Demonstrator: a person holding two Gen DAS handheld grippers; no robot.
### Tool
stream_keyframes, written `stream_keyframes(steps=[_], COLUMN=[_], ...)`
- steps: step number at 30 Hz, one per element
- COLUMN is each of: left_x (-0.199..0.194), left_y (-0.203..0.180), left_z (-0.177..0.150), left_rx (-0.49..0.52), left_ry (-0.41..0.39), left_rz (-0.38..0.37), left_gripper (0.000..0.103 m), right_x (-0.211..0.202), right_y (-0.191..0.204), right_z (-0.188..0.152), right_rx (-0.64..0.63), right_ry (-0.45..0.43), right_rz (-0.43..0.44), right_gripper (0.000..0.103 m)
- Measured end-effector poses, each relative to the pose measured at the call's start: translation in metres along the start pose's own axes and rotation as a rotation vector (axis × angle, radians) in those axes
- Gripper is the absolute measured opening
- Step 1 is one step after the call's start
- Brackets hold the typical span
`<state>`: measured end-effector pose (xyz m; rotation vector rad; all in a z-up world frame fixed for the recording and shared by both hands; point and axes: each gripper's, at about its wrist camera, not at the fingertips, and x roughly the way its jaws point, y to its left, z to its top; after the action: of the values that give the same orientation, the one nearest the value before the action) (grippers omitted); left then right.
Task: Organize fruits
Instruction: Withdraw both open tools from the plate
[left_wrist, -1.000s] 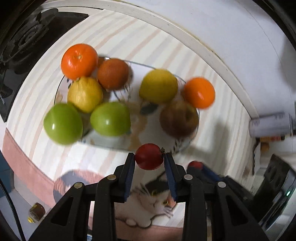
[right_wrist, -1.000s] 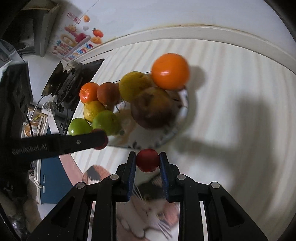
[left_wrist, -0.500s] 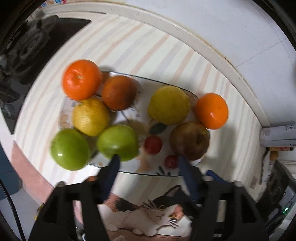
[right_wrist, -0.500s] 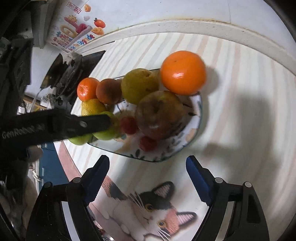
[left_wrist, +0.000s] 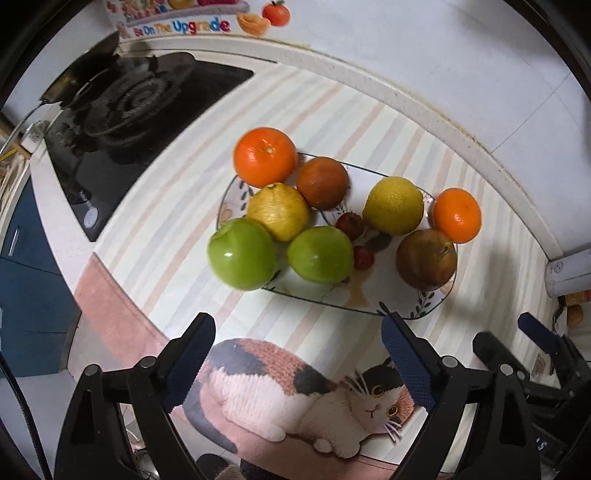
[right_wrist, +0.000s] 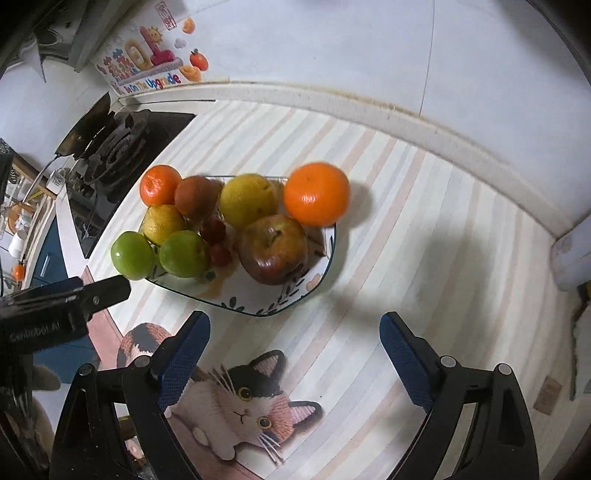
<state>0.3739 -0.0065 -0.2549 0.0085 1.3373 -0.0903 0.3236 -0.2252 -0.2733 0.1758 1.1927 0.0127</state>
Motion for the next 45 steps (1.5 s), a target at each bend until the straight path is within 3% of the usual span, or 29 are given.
stream_keyframes(steps=[7,18,29,35,45], left_x=[-0.045,-0.156,-0.239,-0.267,-0.284], left_y=[0.004,0.011,0.003,-0.007,-0.010], left_z=[-0.020,-0.082,-0.147,-0.177,-0.197], left_rx=[0.001,0.040,0.038,0.047,0.026], left_ry=[-0.114,-0.325,-0.451,-0.491,-0.522], left_rz=[0.007,0.004,-0.019,-0.005,-0.006], left_gripper=[0.092,0.092,0.092,0.092,0.092], right_x=[-0.050,-0.177,-0.290,-0.325,-0.340], right_y=[0.015,0.030,0.038,0.040,0.040], right_z=[-0.011,-0.065,-0.114,-0.137,-0.150], right_rx=[-0.002,0.001,-0.059,-0.089,-0.103], right_ry=[-0.069,-0.219,-0.336,-0.367,-0.372], right_rz=[-0.019,-0.058,-0.028,-0.009,0.010], right_gripper=[0.095,0.095,0.095,0.095,0.096])
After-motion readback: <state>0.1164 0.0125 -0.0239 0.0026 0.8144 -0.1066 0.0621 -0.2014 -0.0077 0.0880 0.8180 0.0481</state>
